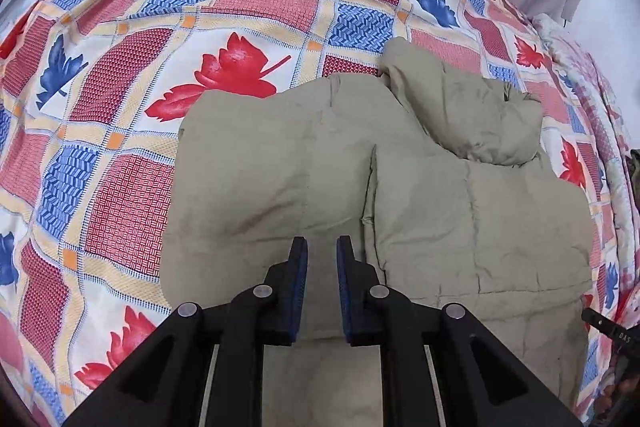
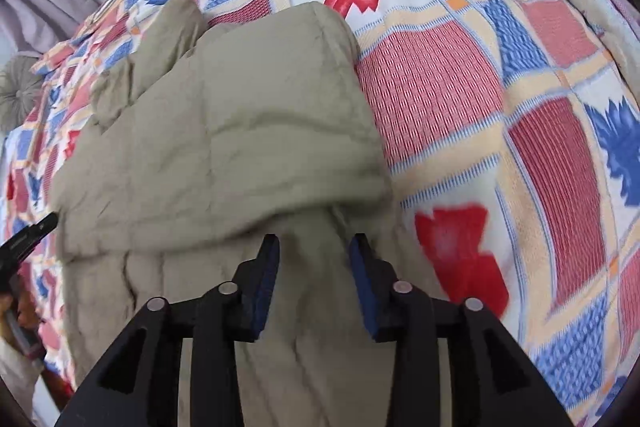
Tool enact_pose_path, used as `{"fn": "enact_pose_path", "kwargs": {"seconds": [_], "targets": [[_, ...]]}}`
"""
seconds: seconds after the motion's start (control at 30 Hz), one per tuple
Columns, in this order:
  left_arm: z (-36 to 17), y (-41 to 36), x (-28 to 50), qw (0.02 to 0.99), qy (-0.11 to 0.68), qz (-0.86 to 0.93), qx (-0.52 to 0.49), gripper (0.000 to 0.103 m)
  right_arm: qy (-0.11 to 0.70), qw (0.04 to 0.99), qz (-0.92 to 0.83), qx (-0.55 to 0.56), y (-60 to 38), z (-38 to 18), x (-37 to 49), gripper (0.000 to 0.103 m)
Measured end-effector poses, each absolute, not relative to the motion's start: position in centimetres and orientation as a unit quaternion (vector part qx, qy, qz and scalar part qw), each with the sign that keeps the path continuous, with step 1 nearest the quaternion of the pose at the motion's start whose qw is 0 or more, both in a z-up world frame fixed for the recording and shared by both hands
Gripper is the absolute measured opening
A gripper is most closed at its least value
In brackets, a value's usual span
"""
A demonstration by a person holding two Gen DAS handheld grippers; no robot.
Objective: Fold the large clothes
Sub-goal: 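Grasp the jacket hem with the left tool while the right tool grasps it too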
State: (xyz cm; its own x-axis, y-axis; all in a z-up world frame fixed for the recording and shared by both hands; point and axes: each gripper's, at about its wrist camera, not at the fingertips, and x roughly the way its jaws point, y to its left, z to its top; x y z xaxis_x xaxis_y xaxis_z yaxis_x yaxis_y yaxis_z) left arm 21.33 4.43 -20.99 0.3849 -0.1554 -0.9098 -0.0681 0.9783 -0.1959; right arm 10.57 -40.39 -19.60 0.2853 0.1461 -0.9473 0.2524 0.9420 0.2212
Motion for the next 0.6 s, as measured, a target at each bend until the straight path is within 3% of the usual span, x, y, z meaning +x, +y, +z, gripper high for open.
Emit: {"fn": "enact_pose_path", "kwargs": {"seconds": [0.1,0.13,0.2,0.4,0.57,0.6], "targets": [[-19.9,3.6,21.5,0.830,0.547,-0.042,-0.101,0.016,0.575,0.798,-0.024,0.177,-41.1,-17.4,9.1,0.039],[-19.7,3.0,21.6,0.831,0.545,-0.050,-0.103,0.016,0.562,0.808,-0.029,0.176,-41.5,-16.7,9.2,0.024],[-19.3,1.7,21.9,0.833,0.540,-0.057,-0.107,0.016,0.536,0.825,-0.047,0.176,-42.4,-15.4,10.3,0.014],[-22.0,-2.4,23.4,0.829,0.547,-0.056,-0.099,0.016,0.507,0.830,-0.037,0.230,-43.7,-15.7,15.8,0.014],[-26.4,-3.0,23.9,0.824,0.559,-0.047,-0.084,0.016,0.563,0.804,-0.047,0.183,-42.2,-21.5,17.9,0.014],[-26.7,-3.2,24.0,0.825,0.557,-0.050,-0.083,0.016,0.564,0.802,-0.051,0.189,-42.4,-22.4,17.7,0.010]]}}
